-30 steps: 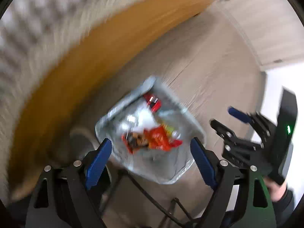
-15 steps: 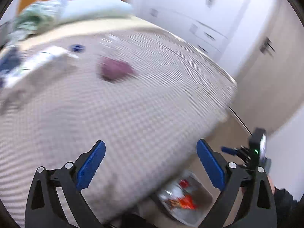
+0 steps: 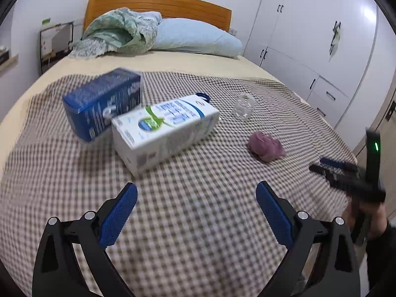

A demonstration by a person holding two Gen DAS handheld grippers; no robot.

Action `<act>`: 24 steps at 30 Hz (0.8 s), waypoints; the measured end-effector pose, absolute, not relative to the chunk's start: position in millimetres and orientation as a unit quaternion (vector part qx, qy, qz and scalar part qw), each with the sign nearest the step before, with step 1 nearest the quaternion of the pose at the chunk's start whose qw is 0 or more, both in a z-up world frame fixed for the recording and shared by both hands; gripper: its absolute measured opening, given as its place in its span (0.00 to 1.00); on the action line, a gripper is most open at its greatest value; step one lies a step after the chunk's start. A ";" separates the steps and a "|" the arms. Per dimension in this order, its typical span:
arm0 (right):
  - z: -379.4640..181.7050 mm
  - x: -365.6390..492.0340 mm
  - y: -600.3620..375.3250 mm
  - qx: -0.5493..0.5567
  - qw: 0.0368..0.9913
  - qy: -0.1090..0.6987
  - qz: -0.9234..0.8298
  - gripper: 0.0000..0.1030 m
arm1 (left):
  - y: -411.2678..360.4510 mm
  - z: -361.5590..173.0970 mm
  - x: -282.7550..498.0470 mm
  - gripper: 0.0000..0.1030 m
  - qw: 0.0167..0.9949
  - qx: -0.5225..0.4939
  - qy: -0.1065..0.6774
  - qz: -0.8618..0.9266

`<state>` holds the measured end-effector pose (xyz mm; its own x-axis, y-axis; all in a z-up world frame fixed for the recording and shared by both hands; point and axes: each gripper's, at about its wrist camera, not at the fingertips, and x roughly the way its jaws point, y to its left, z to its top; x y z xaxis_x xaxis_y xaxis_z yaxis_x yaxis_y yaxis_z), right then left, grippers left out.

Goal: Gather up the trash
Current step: 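Raise both tools from the bin back toward the bed, then grasp the clear Christmas-print bottle with the right tool while the left tool grasps a blue cap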

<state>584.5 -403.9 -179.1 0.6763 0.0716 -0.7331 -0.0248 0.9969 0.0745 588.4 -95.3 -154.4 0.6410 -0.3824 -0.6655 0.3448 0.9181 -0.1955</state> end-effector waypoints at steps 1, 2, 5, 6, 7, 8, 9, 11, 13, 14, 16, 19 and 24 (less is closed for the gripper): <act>-181.9 603.3 -405.3 0.025 0.915 0.402 0.026 0.64 | -96.8 -153.3 594.7 0.91 0.907 -0.016 0.371 -0.201; -182.7 613.3 -409.4 0.021 0.916 0.401 0.022 0.64 | -98.1 -151.5 600.6 0.91 0.908 -0.005 0.369 -0.200; -189.8 649.9 -421.1 0.041 0.917 0.396 0.008 0.64 | -99.7 -144.8 612.9 0.91 0.915 0.021 0.351 -0.200; -189.7 655.4 -426.6 0.054 0.917 0.395 0.009 0.64 | -100.8 -140.5 618.3 0.91 0.919 0.028 0.340 -0.199; -189.0 665.2 -434.3 0.071 0.917 0.392 0.011 0.64 | -100.3 -137.6 622.4 0.91 0.921 0.031 0.334 -0.198; -188.1 674.6 -441.3 0.085 0.918 0.388 0.014 0.64 | -100.4 -132.2 630.7 0.91 0.924 0.032 0.328 -0.196; -188.6 684.9 -448.0 0.101 0.917 0.386 0.017 0.64 | -101.3 -128.9 637.7 0.91 0.925 0.032 0.326 -0.195; -190.4 707.6 -451.9 0.129 0.912 0.388 0.024 0.64 | -110.5 -123.3 658.1 0.91 0.924 0.041 0.326 -0.194; -192.4 732.2 -456.3 0.168 0.903 0.394 0.024 0.70 | -123.0 -117.1 674.0 0.91 0.926 0.059 0.320 -0.191; -194.1 751.0 -454.7 0.183 0.897 0.402 0.017 0.72 | -129.5 -113.8 682.1 0.91 0.928 0.067 0.317 -0.187; -196.6 789.0 -448.6 0.197 0.889 0.413 -0.014 0.77 | -138.8 -109.7 697.5 0.91 0.929 0.068 0.315 -0.181; -204.6 837.1 -441.7 0.191 0.877 0.437 -0.058 0.79 | -149.7 -105.1 721.8 0.91 0.925 0.055 0.330 -0.178; -233.8 867.5 -432.4 0.165 0.862 0.476 -0.061 0.66 | -173.1 -100.1 771.8 0.91 0.913 0.071 0.367 -0.165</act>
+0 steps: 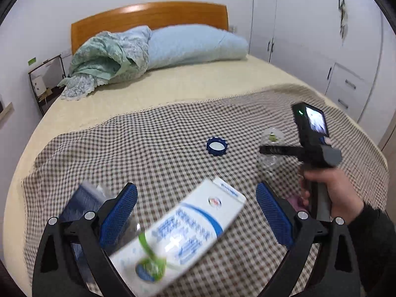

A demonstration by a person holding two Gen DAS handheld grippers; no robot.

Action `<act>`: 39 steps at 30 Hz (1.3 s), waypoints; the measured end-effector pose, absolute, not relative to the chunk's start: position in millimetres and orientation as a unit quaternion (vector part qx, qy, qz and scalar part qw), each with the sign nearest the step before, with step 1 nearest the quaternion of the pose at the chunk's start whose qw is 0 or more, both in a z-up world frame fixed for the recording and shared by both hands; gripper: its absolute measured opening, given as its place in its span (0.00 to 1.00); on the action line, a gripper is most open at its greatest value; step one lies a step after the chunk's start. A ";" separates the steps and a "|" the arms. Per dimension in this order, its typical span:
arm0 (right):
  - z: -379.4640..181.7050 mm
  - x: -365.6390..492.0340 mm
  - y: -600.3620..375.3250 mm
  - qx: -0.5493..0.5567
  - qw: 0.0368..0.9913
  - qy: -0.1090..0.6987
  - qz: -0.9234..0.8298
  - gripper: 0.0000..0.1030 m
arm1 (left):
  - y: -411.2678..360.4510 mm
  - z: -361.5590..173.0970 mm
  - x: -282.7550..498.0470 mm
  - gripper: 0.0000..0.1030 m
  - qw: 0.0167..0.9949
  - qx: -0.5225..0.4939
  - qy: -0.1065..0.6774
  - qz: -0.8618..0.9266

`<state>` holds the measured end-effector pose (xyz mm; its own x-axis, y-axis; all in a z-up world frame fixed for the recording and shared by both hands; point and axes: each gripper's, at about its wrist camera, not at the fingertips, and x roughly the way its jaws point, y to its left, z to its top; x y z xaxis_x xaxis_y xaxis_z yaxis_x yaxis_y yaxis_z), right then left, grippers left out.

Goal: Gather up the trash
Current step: 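Grasp the clear Christmas-print bottle with the right tool while the left tool grasps a blue cap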

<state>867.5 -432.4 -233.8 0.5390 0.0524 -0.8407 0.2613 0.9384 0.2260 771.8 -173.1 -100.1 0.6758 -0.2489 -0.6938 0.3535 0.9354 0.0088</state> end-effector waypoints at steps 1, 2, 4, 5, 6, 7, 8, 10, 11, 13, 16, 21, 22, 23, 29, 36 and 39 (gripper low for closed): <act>-235.9 860.9 -438.3 0.183 0.865 0.465 -0.039 0.65 | -178.9 -99.6 783.5 0.91 0.910 0.076 0.376 -0.156; -234.0 850.2 -446.6 0.199 0.871 0.449 -0.020 0.65 | -184.6 -99.9 795.6 0.91 0.907 0.079 0.386 -0.147; -219.0 825.4 -459.2 0.171 0.906 0.387 0.007 0.64 | -195.9 -103.4 820.3 0.91 0.899 0.073 0.408 -0.140; -213.3 815.6 -463.8 0.141 0.922 0.361 -0.009 0.64 | -204.9 -108.5 836.7 0.91 0.890 0.071 0.428 -0.141; -210.1 806.7 -468.5 0.120 0.934 0.335 -0.018 0.64 | -213.6 -113.7 850.3 0.91 0.881 0.073 0.445 -0.141; -210.4 796.7 -478.0 0.113 0.946 0.304 -0.019 0.64 | -226.3 -122.0 867.5 0.91 0.870 0.081 0.466 -0.140; -216.0 789.7 -490.1 0.123 0.950 0.287 -0.025 0.64 | -241.4 -131.0 885.2 0.91 0.858 0.097 0.485 -0.138; -229.5 789.0 -511.9 0.172 0.941 0.289 -0.029 0.64 | -269.2 -148.3 915.9 0.91 0.840 0.132 0.509 -0.130; -232.0 788.3 -519.7 0.202 0.934 0.294 -0.015 0.64 | -285.2 -158.4 932.8 0.91 0.833 0.155 0.517 -0.119; -230.7 780.4 -521.5 0.206 0.936 0.286 0.002 0.64 | -311.0 -179.6 959.9 0.91 0.821 0.176 0.532 -0.113; -238.4 771.9 -524.7 0.202 0.932 0.302 0.000 0.64 | -336.7 -209.0 987.2 0.91 0.799 0.175 0.567 -0.098; -240.0 768.6 -525.8 0.229 0.923 0.308 0.030 0.65 | -350.2 -234.7 1002.5 0.88 0.799 0.155 0.577 -0.063; -237.4 766.3 -522.3 0.221 0.926 0.305 0.035 0.65 | -348.9 -240.8 1003.1 0.86 0.795 0.144 0.586 -0.057; -236.8 772.8 -512.1 0.220 0.926 0.304 0.037 0.65 | -345.5 -245.7 1003.2 0.84 0.792 0.137 0.593 -0.046; -235.5 775.5 -510.7 0.225 0.927 0.294 0.053 0.65 | -318.3 -247.6 992.5 0.48 0.801 0.073 0.593 -0.042; -238.8 780.3 -502.6 0.212 0.926 0.307 0.064 0.65 | -301.8 -185.8 944.4 0.48 0.826 0.067 0.553 -0.085; -239.1 779.9 -490.2 0.185 0.932 0.303 0.072 0.65 | -275.9 -138.8 898.8 0.48 0.836 0.051 0.535 -0.106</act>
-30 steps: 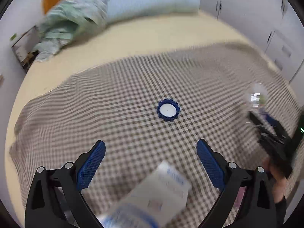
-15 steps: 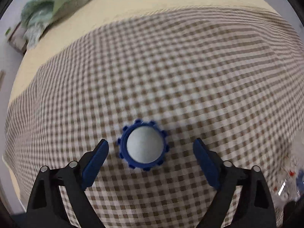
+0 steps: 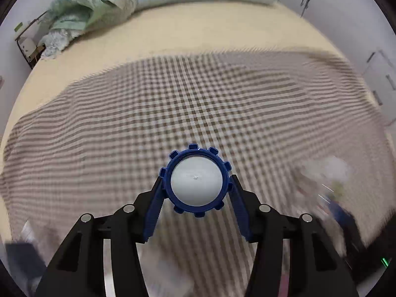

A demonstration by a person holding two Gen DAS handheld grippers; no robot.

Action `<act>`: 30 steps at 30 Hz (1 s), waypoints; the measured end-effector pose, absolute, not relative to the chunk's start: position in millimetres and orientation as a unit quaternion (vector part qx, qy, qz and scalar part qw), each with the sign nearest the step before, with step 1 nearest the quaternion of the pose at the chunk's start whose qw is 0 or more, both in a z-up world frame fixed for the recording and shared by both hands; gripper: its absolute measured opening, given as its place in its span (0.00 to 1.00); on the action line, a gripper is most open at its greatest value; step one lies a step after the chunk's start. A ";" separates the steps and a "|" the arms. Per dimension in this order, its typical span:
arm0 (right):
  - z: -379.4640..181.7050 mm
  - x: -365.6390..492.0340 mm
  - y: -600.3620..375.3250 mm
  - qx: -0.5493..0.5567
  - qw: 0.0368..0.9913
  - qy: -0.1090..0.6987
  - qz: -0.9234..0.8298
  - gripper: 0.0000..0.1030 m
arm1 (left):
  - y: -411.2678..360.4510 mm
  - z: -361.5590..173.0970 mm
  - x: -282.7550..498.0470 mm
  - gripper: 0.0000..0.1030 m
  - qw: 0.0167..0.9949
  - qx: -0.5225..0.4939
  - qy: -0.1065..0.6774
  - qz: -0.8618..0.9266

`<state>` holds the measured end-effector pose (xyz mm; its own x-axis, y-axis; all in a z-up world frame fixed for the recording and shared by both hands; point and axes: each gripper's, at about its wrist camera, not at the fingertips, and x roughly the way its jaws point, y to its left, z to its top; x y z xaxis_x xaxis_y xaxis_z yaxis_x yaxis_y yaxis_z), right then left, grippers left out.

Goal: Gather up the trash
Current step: 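Carry the bottle and blue cap into the bin while both tools open to release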

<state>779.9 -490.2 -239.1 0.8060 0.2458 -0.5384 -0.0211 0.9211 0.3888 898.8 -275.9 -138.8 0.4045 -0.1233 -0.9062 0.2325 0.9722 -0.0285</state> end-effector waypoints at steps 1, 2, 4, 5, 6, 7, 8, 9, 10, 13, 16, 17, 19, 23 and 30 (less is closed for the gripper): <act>-239.5 781.5 -484.7 0.170 0.935 0.304 0.068 0.65 | -262.5 -120.0 880.0 0.48 0.838 0.046 0.531 -0.117; -238.2 784.1 -480.6 0.162 0.938 0.298 0.068 0.65 | -251.2 -98.8 863.5 0.48 0.838 0.044 0.529 -0.126; -232.5 786.1 -473.8 0.145 0.945 0.289 0.055 0.65 | -238.7 -61.0 833.5 0.48 0.846 0.056 0.512 -0.140; -227.0 783.0 -472.1 0.139 0.943 0.299 0.036 0.65 | -226.3 -39.2 817.5 0.48 0.853 0.065 0.500 -0.135; -218.8 775.5 -471.1 0.147 0.942 0.299 0.039 0.65 | -216.0 -24.5 808.3 0.48 0.856 0.065 0.495 -0.137; -205.9 762.6 -469.3 0.157 0.941 0.295 0.051 0.65 | -202.0 -5.6 790.1 0.48 0.861 0.059 0.485 -0.140; -191.5 748.6 -465.7 0.155 0.941 0.296 0.052 0.65 | -189.9 11.9 768.5 0.48 0.869 0.048 0.471 -0.144; -178.0 735.0 -461.2 0.151 0.942 0.295 0.055 0.65 | -181.5 25.8 755.3 0.48 0.873 0.041 0.462 -0.151; -163.1 717.7 -456.6 0.147 0.943 0.292 0.066 0.65 | -168.8 42.6 728.8 0.48 0.877 0.034 0.451 -0.159; -125.8 665.8 -441.9 0.119 0.945 0.292 0.084 0.65 | -153.5 65.6 676.6 0.48 0.881 0.021 0.440 -0.171; -98.6 607.5 -432.8 0.100 0.948 0.288 0.091 0.65 | -142.9 81.3 620.1 0.48 0.891 0.024 0.416 -0.179; -91.8 587.9 -433.4 0.099 0.949 0.285 0.092 0.65 | -141.5 83.4 602.1 0.48 0.892 0.026 0.411 -0.186; -81.4 549.5 -434.2 0.098 0.952 0.277 0.082 0.65 | -139.3 83.8 568.9 0.48 0.889 0.018 0.410 -0.201; -74.0 470.5 -442.3 0.090 0.960 0.258 0.056 0.65 | -162.5 69.1 508.1 0.48 0.881 0.017 0.410 -0.236; -99.2 350.5 -472.0 0.072 0.960 0.272 0.004 0.65 | -231.0 -2.0 422.6 0.48 0.842 0.035 0.429 -0.324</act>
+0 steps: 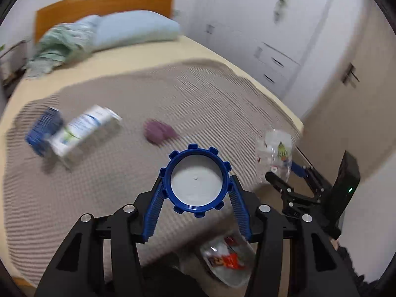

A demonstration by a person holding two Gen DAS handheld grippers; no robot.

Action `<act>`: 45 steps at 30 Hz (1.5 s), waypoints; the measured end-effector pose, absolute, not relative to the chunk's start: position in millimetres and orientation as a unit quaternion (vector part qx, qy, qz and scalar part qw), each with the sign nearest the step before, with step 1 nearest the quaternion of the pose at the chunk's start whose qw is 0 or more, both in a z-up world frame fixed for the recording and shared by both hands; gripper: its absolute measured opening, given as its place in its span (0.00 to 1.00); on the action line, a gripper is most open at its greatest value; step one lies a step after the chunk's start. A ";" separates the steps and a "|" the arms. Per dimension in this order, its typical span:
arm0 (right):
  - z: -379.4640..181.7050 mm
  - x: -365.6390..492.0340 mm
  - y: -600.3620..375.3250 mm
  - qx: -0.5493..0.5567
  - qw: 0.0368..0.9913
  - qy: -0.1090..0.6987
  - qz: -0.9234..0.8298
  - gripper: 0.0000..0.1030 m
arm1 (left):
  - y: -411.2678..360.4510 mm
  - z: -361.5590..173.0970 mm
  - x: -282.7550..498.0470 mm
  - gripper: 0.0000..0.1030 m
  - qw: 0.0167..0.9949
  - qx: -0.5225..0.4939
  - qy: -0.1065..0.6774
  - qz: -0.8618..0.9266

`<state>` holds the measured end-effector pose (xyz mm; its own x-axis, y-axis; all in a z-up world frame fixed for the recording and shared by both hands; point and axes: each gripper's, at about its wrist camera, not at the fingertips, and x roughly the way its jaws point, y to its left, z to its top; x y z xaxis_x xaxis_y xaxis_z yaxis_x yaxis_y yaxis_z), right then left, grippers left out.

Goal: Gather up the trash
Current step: 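Carry the bottle and blue cap into the bin while both tools open to release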

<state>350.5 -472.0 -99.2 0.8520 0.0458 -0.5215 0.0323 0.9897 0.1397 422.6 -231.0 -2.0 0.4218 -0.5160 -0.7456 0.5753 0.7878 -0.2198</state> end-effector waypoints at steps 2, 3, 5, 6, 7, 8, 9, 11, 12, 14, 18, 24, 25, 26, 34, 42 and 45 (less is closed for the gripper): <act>-121.6 322.4 -483.5 0.070 0.953 0.293 -0.016 0.65 | -261.1 -47.1 403.4 0.48 0.822 0.067 0.454 -0.337; -132.2 310.9 -487.5 0.067 0.950 0.306 -0.023 0.65 | -273.2 -67.4 397.0 0.48 0.812 0.074 0.471 -0.337; -159.2 284.5 -497.6 0.072 0.939 0.333 -0.038 0.65 | -299.0 -112.0 386.2 0.48 0.787 0.075 0.513 -0.333; -171.3 275.6 -500.6 0.074 0.934 0.347 -0.042 0.65 | -307.2 -127.3 382.2 0.48 0.782 0.070 0.524 -0.330; -186.3 264.9 -503.3 0.071 0.927 0.364 -0.052 0.65 | -319.9 -148.5 374.9 0.48 0.776 0.069 0.537 -0.324; -201.7 254.6 -504.5 0.066 0.920 0.381 -0.057 0.65 | -328.0 -160.8 370.6 0.48 0.771 0.075 0.544 -0.323; -221.9 244.2 -505.8 0.066 0.910 0.405 -0.054 0.65 | -334.8 -172.5 366.5 0.48 0.767 0.077 0.551 -0.321; -256.4 223.4 -509.2 0.079 0.895 0.436 -0.046 0.65 | -347.6 -200.4 359.6 0.48 0.753 0.068 0.575 -0.313; -273.8 216.3 -510.3 0.086 0.886 0.454 -0.042 0.65 | -353.1 -214.0 356.7 0.48 0.742 0.062 0.590 -0.311; -319.8 202.4 -512.4 0.098 0.858 0.503 -0.039 0.65 | -359.6 -233.3 356.3 0.48 0.729 0.057 0.610 -0.306; -395.2 184.2 -518.4 0.141 0.804 0.577 -0.029 0.65 | -374.7 -271.4 354.5 0.48 0.701 0.067 0.642 -0.303; -469.5 189.2 -513.2 0.130 0.754 0.643 -0.017 0.66 | -395.1 -313.3 349.6 0.48 0.672 0.082 0.672 -0.301; -473.4 195.0 -509.4 0.115 0.756 0.645 -0.007 0.66 | -397.8 -318.7 349.3 0.48 0.669 0.083 0.675 -0.300; -476.6 192.8 -507.5 0.105 0.758 0.643 0.000 0.66 | -399.2 -322.7 349.1 0.48 0.667 0.083 0.678 -0.299; -503.2 194.4 -526.0 0.071 0.739 0.670 0.005 0.70 | -412.5 -365.8 345.4 0.48 0.636 0.095 0.706 -0.297; -465.8 165.5 -567.7 0.154 0.764 0.624 -0.062 0.70 | -432.6 -409.5 329.3 0.48 0.595 0.138 0.733 -0.299; -458.1 156.7 -573.2 0.166 0.765 0.616 -0.082 0.70 | -443.4 -416.1 322.9 0.48 0.581 0.147 0.736 -0.314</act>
